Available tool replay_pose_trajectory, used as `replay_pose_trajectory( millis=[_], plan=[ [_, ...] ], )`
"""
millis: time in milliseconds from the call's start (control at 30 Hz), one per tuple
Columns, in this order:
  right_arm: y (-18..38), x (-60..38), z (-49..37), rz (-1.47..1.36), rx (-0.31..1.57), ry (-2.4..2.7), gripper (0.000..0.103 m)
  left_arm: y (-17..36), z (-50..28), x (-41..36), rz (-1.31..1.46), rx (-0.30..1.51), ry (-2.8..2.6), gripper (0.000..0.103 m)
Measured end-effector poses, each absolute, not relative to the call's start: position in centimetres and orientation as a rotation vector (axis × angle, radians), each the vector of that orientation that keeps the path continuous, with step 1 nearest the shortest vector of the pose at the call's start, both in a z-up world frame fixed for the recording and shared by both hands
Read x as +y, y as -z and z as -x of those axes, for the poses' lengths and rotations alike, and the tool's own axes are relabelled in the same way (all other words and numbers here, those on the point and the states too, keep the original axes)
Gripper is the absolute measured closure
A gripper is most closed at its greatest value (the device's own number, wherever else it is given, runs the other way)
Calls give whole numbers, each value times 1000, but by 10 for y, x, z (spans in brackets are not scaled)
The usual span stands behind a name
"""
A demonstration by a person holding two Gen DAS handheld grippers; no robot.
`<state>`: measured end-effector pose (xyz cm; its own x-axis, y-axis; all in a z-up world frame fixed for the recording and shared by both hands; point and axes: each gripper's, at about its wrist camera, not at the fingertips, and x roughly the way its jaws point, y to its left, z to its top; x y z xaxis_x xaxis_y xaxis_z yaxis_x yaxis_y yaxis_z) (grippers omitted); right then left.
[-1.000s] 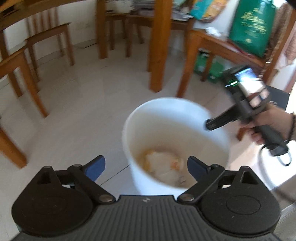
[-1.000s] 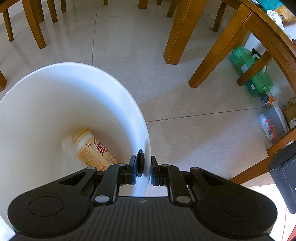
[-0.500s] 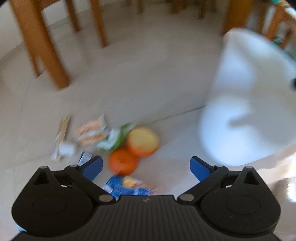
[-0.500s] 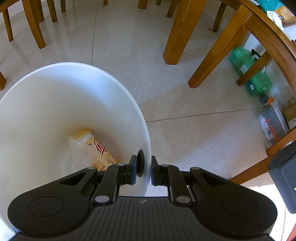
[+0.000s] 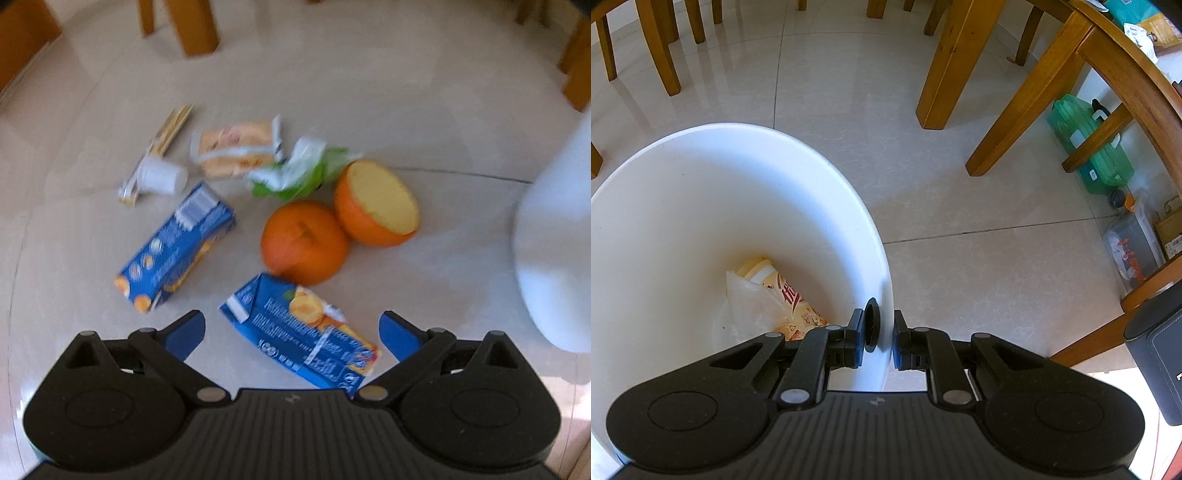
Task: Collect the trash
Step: 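Lower the left gripper onto the upright blue juice carton and close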
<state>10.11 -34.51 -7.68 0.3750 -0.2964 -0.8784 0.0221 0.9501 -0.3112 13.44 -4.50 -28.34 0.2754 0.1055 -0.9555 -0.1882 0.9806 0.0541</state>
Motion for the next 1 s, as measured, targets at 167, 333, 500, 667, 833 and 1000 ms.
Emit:
replay_pose_trajectory(
  millis=[167, 333, 500, 667, 833, 1000],
  plan=[
    [77, -344, -101, 269, 1171, 205, 85, 297, -134, -37, 180, 1289, -261, 3],
    [78, -344, -101, 275, 1170, 204, 85, 311, -137, -39, 211, 1322, -274, 3],
    [77, -344, -102, 272, 1171, 205, 84, 316, -124, -32, 213, 1342, -273, 3],
    [77, -344, -102, 274, 1171, 203, 84, 314, -104, -15, 178, 1350, -283, 3],
    [77, -344, -102, 275, 1170, 203, 84, 314, -100, -7, 108, 1328, -304, 3],
    [77, -344, -103, 275, 1169, 204, 84, 314, -107, -9, 149, 1276, -317, 6]
  ],
)
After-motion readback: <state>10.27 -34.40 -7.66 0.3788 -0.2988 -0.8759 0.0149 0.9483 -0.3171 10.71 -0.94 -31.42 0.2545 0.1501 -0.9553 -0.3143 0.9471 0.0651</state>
